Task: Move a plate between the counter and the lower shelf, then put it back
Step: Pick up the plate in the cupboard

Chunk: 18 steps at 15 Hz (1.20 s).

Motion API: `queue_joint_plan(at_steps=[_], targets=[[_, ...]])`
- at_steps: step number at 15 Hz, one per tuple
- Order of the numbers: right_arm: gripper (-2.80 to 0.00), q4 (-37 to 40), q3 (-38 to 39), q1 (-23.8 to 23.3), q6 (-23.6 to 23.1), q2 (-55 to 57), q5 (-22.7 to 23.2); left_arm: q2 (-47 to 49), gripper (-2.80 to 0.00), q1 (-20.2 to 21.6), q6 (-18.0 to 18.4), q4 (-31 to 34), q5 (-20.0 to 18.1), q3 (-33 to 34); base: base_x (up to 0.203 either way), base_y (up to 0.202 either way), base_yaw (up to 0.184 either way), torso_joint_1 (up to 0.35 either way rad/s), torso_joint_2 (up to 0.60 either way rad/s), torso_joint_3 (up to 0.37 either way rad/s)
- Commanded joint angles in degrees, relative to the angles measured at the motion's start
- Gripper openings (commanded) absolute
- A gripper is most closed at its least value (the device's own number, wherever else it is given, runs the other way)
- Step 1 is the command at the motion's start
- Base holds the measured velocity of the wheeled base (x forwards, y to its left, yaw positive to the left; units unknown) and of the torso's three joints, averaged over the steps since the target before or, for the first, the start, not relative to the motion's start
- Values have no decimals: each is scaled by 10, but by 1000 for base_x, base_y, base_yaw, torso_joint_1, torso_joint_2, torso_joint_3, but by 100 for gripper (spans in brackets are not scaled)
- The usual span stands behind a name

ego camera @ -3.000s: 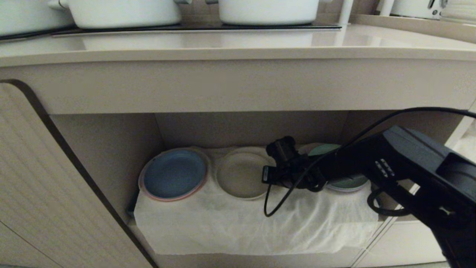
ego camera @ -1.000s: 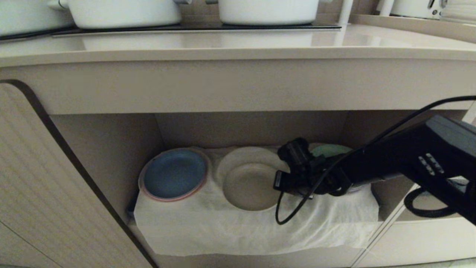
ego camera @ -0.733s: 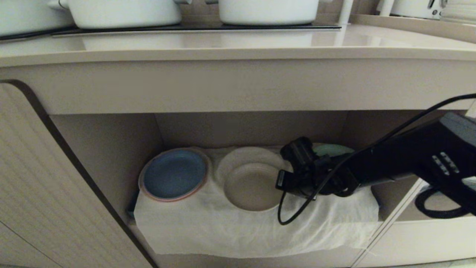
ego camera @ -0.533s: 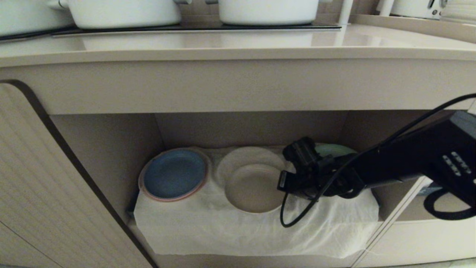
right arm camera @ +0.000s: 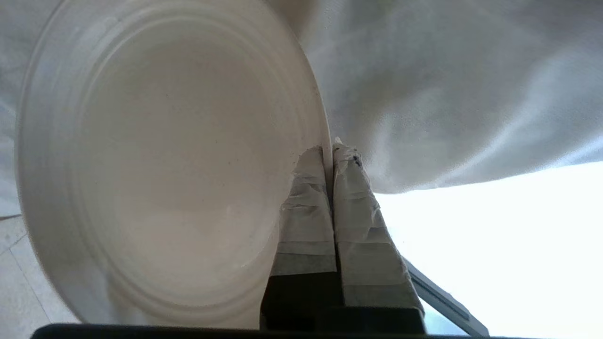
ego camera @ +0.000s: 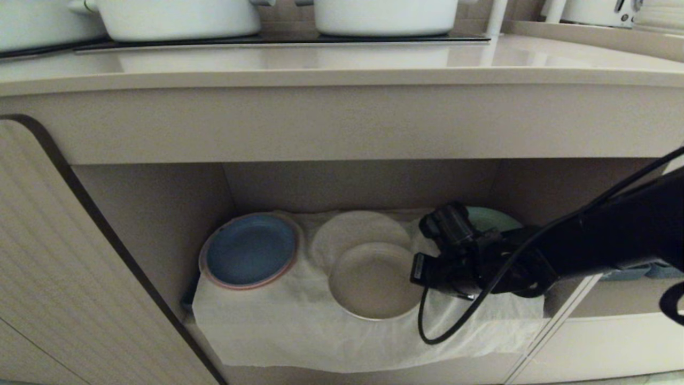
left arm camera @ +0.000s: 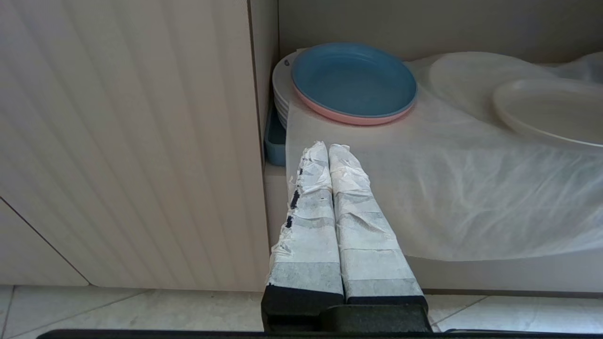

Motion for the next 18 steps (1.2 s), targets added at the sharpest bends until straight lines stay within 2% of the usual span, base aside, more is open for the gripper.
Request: queue_joint_plan(at_steps=[1,9,18], targets=[[-280,0,19,0,2,-23,-1,0,-280,0,-1,0,0,0,0,0,0,0,0,0],[-280,-6,112,-2,1,-95,-1,0,-280,0,-1,0,0,0,0,0,0,0,0,0],[-280,-9,196,-34,-13,-170,9,0,-280,0,-1,0,0,0,0,0,0,0,0,0]])
